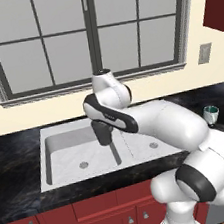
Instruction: Move any existing items from the left basin to the right basin for drying. Then move the mug from the counter to the left basin of the sink for washing.
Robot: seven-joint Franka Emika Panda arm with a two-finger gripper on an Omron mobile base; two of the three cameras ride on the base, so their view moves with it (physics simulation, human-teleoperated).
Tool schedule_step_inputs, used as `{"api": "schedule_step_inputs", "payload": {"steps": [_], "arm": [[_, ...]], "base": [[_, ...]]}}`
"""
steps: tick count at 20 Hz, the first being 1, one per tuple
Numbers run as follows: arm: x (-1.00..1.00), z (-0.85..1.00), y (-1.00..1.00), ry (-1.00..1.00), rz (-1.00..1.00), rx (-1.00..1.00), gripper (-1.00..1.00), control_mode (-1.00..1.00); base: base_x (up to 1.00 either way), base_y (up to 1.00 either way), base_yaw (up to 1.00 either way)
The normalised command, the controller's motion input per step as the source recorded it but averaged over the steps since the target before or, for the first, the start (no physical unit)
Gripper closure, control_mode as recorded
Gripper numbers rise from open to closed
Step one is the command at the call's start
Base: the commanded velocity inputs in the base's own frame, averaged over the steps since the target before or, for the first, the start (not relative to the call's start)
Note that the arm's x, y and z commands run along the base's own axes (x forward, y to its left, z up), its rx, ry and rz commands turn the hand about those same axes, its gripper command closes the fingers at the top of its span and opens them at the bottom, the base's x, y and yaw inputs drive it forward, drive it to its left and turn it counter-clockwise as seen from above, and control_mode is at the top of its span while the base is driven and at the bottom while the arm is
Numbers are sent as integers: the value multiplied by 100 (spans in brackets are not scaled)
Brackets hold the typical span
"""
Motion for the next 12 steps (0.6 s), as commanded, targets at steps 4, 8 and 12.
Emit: {"api": "schedule_step_inputs", "payload": {"steps": [4, 8, 12], "arm": [[-29, 7, -34, 3, -1, 1, 100, -100], [-27, 5, -34, 4, -1, 1, 100, -100], [-19, 1, -39, 5, -1, 1, 100, -100]], "base": [[0, 0, 0], [0, 0, 0], [0, 0, 0]]}}
